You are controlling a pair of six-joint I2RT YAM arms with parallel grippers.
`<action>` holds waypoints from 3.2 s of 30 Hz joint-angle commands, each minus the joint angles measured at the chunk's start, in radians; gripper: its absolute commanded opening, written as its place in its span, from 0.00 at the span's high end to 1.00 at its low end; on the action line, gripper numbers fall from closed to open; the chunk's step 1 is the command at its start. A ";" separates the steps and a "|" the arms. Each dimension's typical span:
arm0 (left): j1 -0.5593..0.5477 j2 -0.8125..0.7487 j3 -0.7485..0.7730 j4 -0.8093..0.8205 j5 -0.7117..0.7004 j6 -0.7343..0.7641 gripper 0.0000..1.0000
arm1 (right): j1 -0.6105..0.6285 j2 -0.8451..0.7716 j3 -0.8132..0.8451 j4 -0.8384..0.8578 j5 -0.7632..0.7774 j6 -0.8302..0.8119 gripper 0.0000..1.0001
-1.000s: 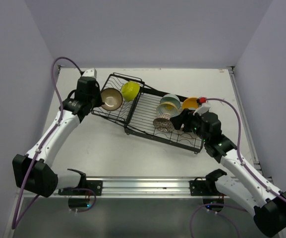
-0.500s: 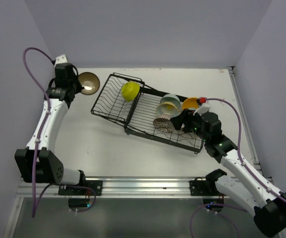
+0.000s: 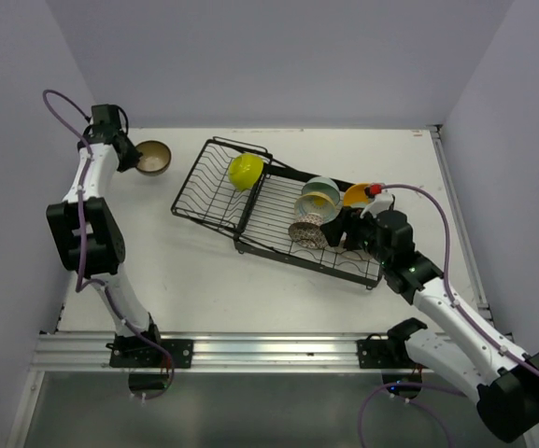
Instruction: Unload the bowls from the dish rack
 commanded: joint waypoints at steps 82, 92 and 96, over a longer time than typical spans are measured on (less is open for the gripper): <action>-0.378 -1.012 -0.792 0.550 0.053 0.223 0.00 | 0.112 0.893 0.652 0.429 -0.151 0.491 0.19; -0.419 -1.006 -0.772 0.522 0.025 0.240 0.00 | 0.112 0.994 0.723 0.435 -0.129 0.525 0.21; -0.435 -1.008 -0.767 0.512 0.004 0.248 0.00 | 0.112 1.014 0.740 0.432 -0.115 0.525 0.21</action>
